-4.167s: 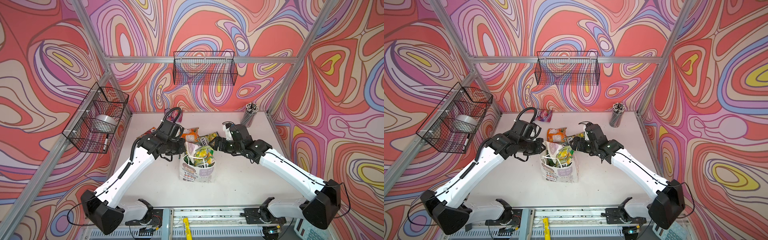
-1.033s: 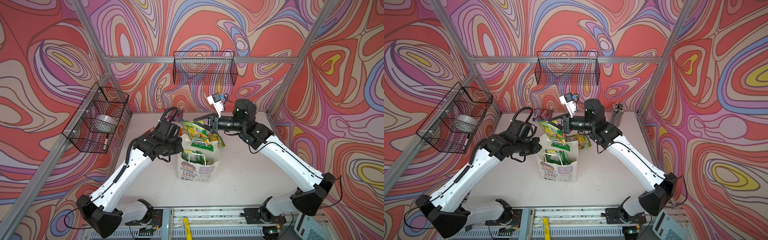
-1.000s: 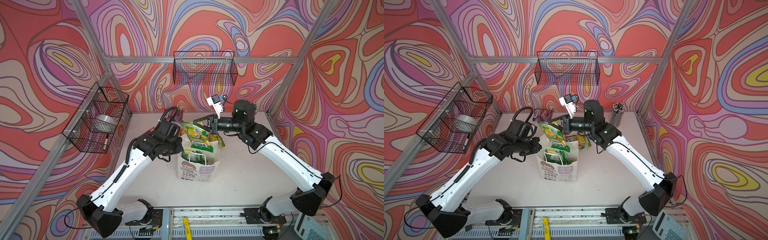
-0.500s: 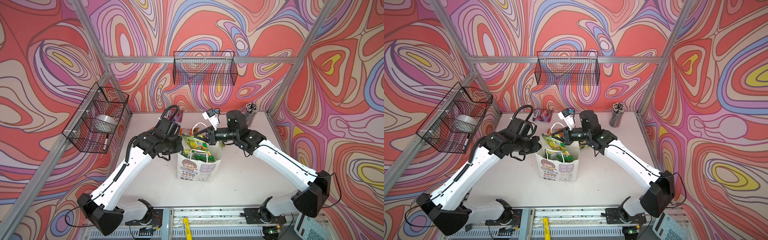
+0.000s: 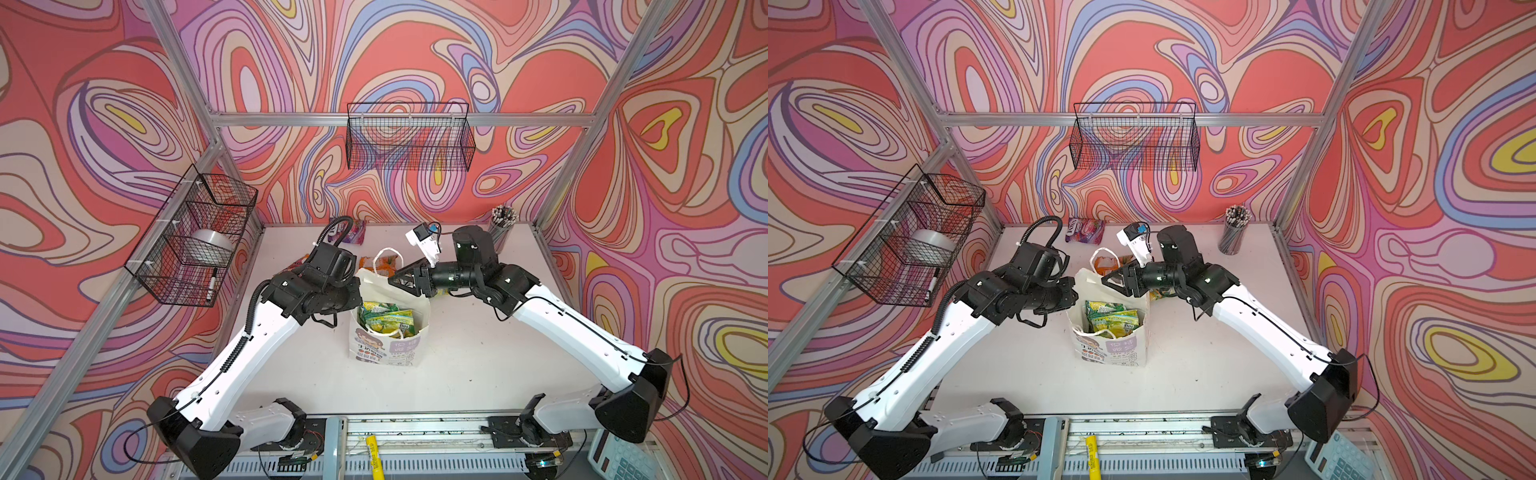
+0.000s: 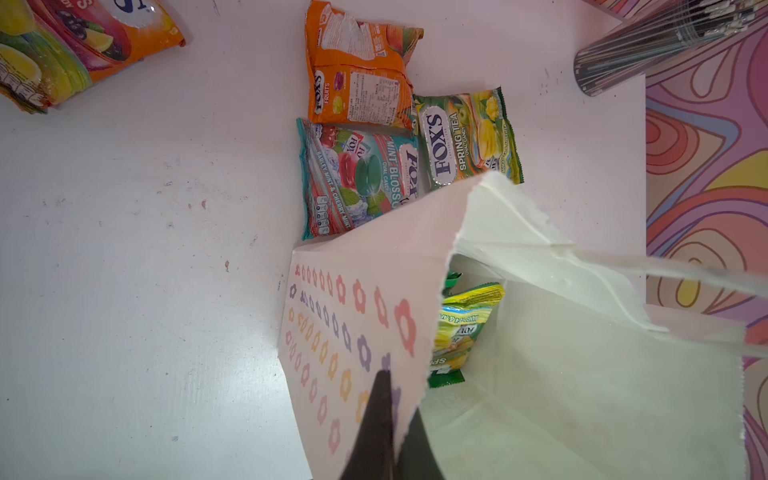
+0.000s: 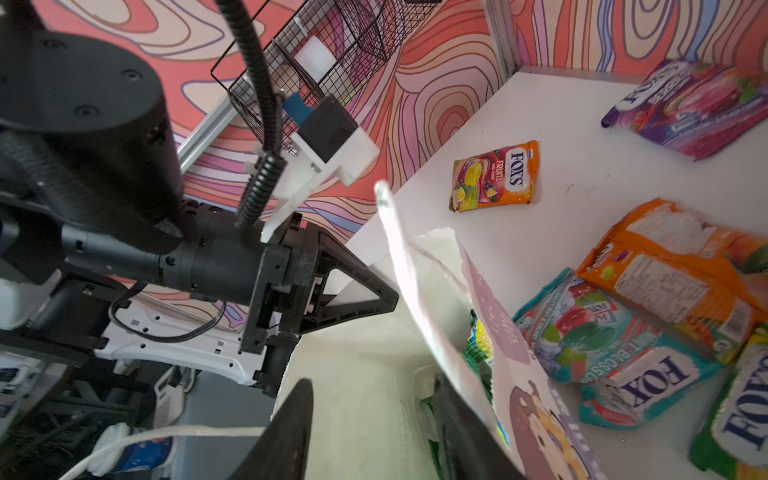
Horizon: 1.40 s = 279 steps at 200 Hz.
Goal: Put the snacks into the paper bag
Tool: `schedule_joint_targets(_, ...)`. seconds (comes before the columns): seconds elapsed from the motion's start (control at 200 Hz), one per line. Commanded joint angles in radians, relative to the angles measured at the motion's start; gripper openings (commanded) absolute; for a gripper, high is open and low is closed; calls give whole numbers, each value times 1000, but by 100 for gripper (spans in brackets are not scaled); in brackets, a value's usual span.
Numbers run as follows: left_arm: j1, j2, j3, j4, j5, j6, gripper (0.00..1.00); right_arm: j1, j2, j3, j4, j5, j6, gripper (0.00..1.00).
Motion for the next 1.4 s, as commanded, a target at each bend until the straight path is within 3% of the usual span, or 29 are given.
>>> schedule_joint_targets(0.0,-1,-18,-27,88,-7,1,0,3,-69,102,-99,101,-3,65)
schedule_joint_targets(0.245,-2,-47,-47,122,-35,1,0,0,-116,282,-375,483,-4,89)
schedule_joint_targets(0.431,-1,-87,-48,110,-63,3,0,-46,-133,218,-372,602,58,94)
schedule_joint_targets(0.731,-1,-146,-94,52,-161,-18,0,-366,-167,-70,-142,431,221,98)
schedule_joint_targets(0.831,-1,-155,-112,33,-180,-32,0,-401,-140,-159,-38,414,249,98)
schedule_joint_targets(1.042,5,-186,-155,48,-148,-97,0,-459,62,-358,267,292,339,98)
schedule_joint_targets(1.392,5,-224,-162,13,-148,-162,0,-498,437,-402,483,210,354,97)
